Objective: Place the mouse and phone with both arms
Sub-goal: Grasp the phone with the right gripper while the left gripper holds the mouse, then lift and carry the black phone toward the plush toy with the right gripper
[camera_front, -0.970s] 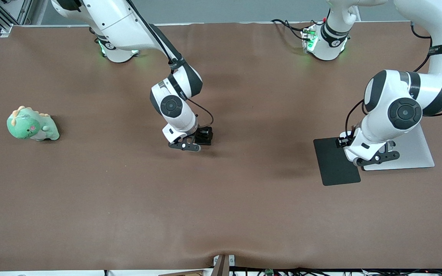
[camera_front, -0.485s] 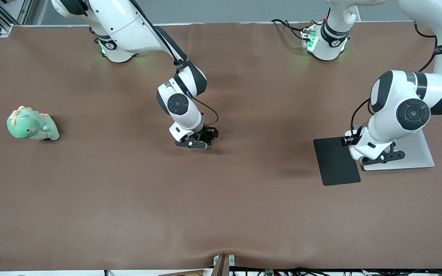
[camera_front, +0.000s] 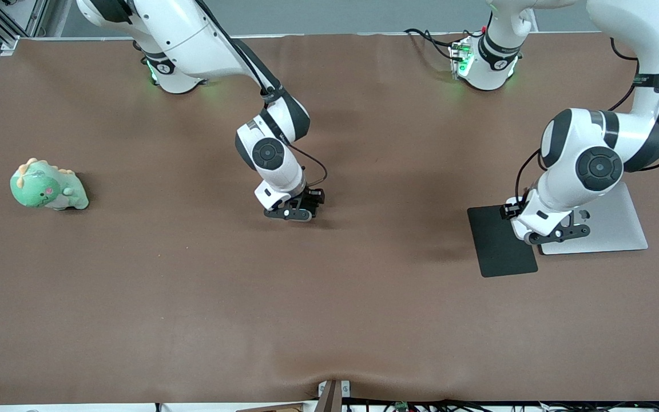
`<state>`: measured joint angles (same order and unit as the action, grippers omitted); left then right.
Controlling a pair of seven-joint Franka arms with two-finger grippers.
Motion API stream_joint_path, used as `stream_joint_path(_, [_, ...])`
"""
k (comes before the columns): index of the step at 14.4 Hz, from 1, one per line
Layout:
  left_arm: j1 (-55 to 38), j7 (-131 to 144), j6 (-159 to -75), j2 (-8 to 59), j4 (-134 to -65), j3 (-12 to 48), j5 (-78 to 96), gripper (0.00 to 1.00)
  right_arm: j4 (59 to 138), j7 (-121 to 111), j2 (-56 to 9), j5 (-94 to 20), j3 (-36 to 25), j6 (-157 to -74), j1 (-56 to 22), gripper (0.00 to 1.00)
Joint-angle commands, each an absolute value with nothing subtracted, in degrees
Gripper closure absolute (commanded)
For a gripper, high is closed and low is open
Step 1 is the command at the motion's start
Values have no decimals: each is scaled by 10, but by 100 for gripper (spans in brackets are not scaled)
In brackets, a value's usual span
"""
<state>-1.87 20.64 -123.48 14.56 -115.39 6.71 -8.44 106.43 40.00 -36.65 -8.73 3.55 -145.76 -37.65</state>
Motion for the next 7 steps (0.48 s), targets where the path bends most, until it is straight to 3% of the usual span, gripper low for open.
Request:
stream_joint_path(1, [-13,203,-1270,129,-1190,73,-96,100,1064,402,-366,-71,36,-1442,-372,92])
stream_joint_path(2, [-13,203,-1287,131,-1199,73,-96,100,1057,402,-363,-71,36,-1421,-370,100])
stream_joint_path(7, [-12,199,-1352,165,-1207,72,-96,100,976,410,-345,-73,35,-1254,-348,100])
